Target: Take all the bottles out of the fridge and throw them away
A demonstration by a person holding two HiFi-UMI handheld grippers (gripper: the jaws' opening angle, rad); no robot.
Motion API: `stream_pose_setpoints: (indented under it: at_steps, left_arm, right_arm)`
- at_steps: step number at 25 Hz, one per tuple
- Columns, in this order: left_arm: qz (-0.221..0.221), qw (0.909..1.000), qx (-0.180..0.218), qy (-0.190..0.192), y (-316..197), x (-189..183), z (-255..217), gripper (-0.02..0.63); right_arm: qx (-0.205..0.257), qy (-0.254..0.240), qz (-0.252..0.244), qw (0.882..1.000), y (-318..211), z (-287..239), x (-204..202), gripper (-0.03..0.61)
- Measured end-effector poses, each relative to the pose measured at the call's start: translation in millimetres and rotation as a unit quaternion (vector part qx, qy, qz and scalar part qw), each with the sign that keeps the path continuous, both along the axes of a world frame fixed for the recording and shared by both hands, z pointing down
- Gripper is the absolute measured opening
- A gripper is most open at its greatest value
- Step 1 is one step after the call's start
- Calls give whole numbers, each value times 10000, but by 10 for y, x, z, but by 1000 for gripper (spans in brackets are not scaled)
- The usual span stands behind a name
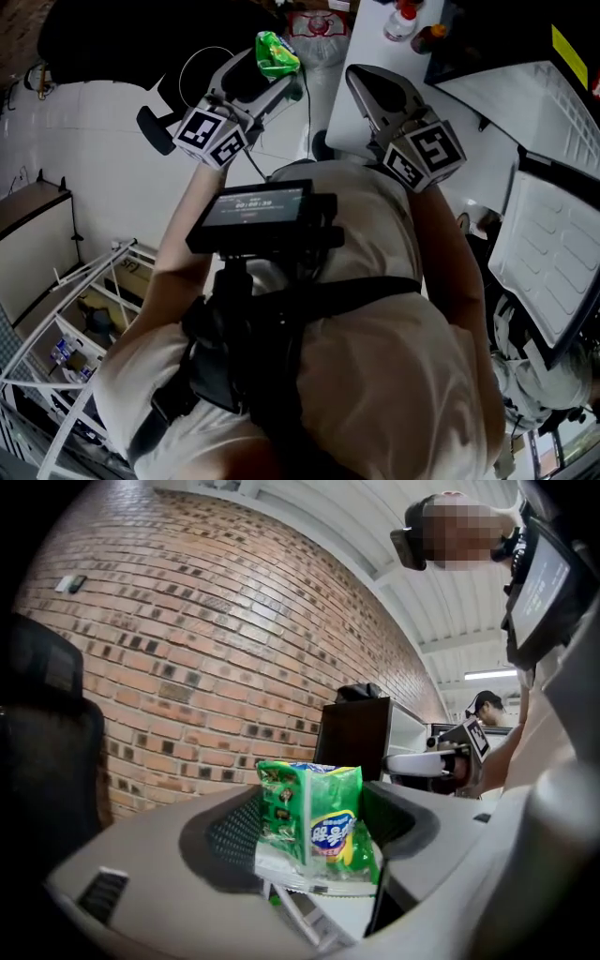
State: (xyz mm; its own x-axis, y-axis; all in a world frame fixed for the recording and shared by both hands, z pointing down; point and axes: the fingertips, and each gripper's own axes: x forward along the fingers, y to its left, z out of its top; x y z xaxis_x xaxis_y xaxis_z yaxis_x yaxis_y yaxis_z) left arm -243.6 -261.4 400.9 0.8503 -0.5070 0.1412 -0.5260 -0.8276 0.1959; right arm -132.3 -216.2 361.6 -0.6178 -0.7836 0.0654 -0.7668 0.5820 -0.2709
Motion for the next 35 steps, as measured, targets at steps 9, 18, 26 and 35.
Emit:
stream_pose_setpoints:
  at_steps: [9,18,26,35]
  left_arm:
    - [-1183,9919,-379,-249,-336,-1061,423,342]
    - [-2072,9730,-620,-809,-524,-1711,863,342]
    - [-2471,9480,-811,-1834,-805,-2122,1355,342]
    - [-2249,9296,-1011,-2739,-1037,-2287,1813,342]
  right_arm:
    - [-183,157,-482,9985,-284,97,-506,6]
    - [-338,258,-629,9971,-379,149,-608,6]
    - [-458,291,-548,9970,-408,196,-563,6]
    - [-520,298,-358,9976,-383,199,-490,6]
